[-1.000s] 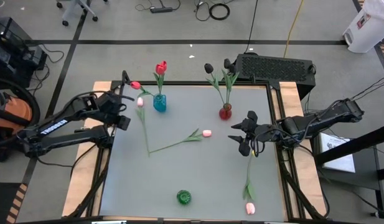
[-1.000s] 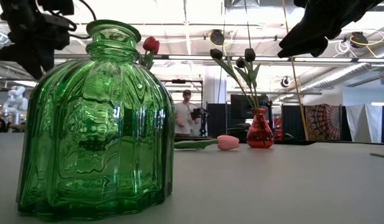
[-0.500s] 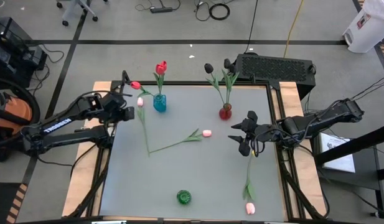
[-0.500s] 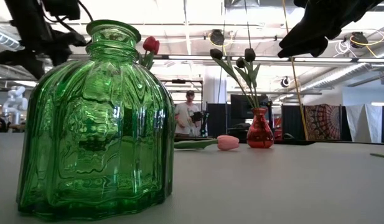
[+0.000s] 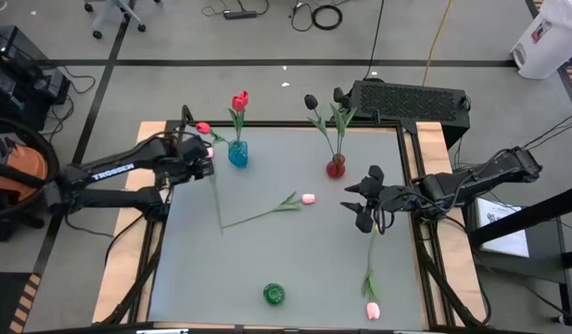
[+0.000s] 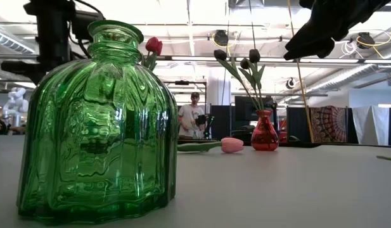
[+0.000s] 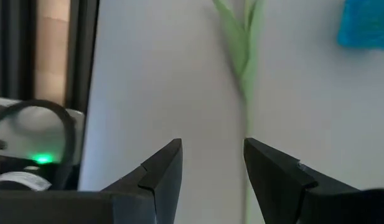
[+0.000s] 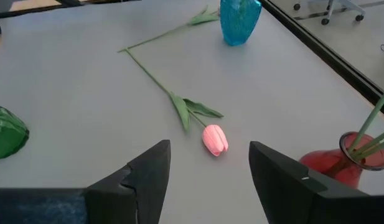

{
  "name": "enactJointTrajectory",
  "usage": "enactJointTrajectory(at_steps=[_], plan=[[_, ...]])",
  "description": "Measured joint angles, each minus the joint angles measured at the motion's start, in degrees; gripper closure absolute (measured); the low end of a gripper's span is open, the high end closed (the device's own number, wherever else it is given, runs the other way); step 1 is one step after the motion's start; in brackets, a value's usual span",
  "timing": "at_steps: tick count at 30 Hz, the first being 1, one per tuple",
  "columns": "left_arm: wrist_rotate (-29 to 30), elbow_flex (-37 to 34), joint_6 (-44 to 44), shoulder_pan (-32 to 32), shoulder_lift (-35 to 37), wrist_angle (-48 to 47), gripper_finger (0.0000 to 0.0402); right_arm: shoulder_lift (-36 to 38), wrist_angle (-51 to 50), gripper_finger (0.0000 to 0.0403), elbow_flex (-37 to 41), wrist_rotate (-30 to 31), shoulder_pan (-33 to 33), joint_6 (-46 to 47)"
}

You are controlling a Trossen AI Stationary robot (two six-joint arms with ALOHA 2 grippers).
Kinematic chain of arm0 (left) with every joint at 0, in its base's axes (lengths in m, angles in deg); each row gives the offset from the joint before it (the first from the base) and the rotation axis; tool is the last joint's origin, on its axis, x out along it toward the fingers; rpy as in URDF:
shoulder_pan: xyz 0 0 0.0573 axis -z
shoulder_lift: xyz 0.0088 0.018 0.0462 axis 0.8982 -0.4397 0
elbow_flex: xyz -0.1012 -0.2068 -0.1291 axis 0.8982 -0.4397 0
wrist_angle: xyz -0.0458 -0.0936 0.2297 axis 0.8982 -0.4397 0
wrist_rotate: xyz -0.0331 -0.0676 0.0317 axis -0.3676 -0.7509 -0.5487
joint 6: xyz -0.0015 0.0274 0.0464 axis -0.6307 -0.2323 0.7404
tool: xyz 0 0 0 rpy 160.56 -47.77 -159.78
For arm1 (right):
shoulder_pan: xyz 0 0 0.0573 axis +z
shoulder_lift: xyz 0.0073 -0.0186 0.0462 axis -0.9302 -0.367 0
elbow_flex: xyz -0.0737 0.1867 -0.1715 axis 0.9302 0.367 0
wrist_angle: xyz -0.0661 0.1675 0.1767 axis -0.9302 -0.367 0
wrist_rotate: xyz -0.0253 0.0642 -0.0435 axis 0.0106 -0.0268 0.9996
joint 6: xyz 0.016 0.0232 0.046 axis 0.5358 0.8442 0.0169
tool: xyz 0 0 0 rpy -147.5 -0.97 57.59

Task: Sort flowers into vase by color
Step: Put the top pink tulip into the green vase

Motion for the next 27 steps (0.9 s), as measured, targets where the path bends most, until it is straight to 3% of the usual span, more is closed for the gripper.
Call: enactJointTrajectory(at_steps=[13,20,27], plan=[[2.69,-1.66,2.90,-2.10,-4.98,-0.02,0.0223,1.06,-0.78,0.0193,0.00,0.21,-0.50,10.35],[-1.73,-6.76,4.45,-0.71,-4.82,3.07,0.0223,1.02,-0.80,0.0193,0.00,0.01,-0.48,11.90],[-4.43,-7.08,4.21,3.32,-4.61,3.30,0.0224,1.03,-0.73,0.0193,0.00,0.00,-0.48,12.12]])
